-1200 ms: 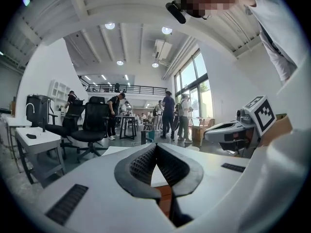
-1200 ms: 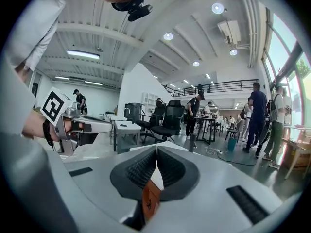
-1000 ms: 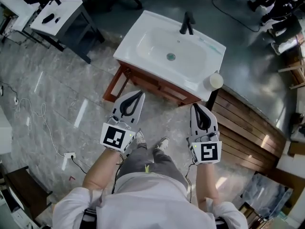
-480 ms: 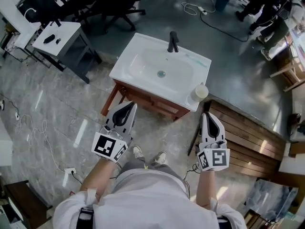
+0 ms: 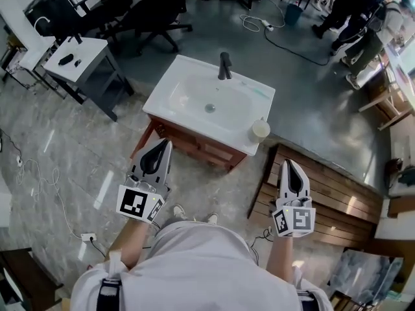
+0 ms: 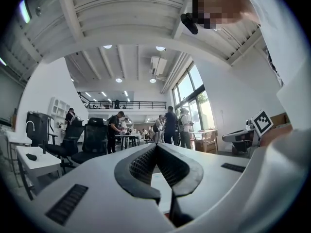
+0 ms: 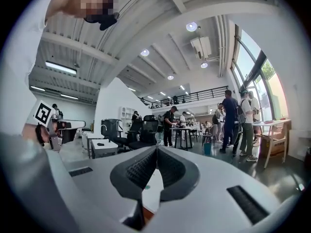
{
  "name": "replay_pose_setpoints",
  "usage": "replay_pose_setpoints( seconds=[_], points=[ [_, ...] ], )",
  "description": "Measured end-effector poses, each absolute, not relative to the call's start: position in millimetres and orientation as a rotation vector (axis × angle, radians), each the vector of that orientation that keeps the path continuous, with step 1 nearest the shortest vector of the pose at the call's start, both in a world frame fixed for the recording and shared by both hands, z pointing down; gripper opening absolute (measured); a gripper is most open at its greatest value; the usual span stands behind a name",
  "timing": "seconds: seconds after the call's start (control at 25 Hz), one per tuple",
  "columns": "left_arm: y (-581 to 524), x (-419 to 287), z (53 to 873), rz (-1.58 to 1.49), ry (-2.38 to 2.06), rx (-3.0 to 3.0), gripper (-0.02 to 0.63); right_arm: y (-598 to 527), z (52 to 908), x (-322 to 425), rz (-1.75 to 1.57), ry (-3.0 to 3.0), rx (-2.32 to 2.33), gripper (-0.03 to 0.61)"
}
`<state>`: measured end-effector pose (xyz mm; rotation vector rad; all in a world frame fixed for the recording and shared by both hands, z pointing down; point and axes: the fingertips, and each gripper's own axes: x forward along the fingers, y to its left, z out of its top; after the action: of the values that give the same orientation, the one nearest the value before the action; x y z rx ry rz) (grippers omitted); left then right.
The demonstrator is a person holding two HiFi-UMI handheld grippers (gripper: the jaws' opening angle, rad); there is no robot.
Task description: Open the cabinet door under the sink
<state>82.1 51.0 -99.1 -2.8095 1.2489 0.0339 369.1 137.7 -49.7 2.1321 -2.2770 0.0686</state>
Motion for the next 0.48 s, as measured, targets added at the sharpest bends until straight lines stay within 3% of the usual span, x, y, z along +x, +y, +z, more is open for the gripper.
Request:
replay_pose_setpoints(
  seconds=[0.48],
  points=[
    [72, 88, -98, 0.043, 1.305, -2.807, 0.015, 143, -67, 360, 0.057, -2.361, 2.077, 0.032]
  ],
)
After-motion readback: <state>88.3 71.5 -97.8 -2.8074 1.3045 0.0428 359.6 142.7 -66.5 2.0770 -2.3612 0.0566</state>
